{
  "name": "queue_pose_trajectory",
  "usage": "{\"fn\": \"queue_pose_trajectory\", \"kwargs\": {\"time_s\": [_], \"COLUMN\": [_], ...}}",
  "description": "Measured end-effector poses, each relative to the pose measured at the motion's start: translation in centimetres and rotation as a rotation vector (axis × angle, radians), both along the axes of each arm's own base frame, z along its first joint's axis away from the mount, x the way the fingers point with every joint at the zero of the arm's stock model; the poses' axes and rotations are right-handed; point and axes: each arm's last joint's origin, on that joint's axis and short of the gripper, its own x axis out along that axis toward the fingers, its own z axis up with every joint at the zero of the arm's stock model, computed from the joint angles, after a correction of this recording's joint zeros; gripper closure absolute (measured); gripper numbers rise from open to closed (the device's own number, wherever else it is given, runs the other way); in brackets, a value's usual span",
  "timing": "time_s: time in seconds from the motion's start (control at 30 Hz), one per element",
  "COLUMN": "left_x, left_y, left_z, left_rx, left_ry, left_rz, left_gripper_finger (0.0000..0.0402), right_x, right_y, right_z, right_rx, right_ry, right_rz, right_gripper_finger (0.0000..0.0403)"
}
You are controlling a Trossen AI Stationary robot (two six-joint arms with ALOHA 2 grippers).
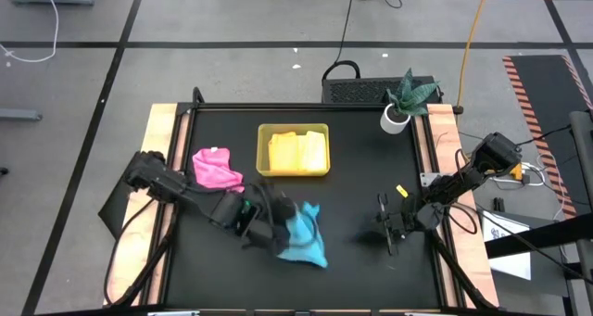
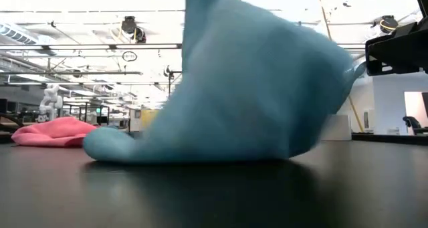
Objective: Fold microfiber towels
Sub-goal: Fold the blue microfiber cloth
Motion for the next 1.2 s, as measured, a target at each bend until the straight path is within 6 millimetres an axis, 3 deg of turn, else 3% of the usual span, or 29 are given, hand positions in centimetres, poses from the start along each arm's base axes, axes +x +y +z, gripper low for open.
{"fn": "queue_pose_trajectory", "kwargs": {"time_s": [0.1,0.2,0.3,0.4,0.5,0.7,0.87,1.07,1.2], "left_x": [-1.3,-1.4,-0.5,0.6,0.6,-0.7,-0.6,0.5,1.3], "left_y": [1.7,1.9,0.7,-1.6,-2.8,-0.2,1.9,1.7,0.5], "left_z": [0.9,2.5,4.2,5.7,6.0,4.4,4.1,4.9,6.7], "left_rx": [0.099,0.156,0.169,0.164,0.152,0.203,0.155,0.219,0.253], "left_ry": [0.031,-0.037,-0.146,-0.271,-0.27,-0.121,-0.117,-0.234,-0.383], "left_rz": [0.184,0.205,0.065,-0.184,-0.354,-0.047,0.131,0.118,0.066], "left_gripper_finger": [0.04,0.04,0.0401,0.0401,0.0401,0.0401,0.0401,0.0401,0.0401], "right_x": [0.0,0.0,0.0,0.0,0.0,0.0,0.0,0.2,0.2], "right_y": [0.0,0.0,0.0,0.0,0.0,0.0,0.0,0.1,0.2], "right_z": [0.0,0.0,0.0,0.0,0.0,0.0,0.0,0.1,0.2], "right_rx": [0.0,-0.002,-0.006,-0.008,-0.002,0.024,0.048,0.057,0.057], "right_ry": [0.0,0.0,-0.001,-0.001,0.0,0.006,0.007,0.003,0.002], "right_rz": [0.0,0.001,0.001,0.001,0.001,-0.002,-0.005,-0.005,-0.005], "right_gripper_finger": [0.0399,0.0399,0.0399,0.0399,0.0399,0.0399,0.0399,0.0394,0.0377]}}
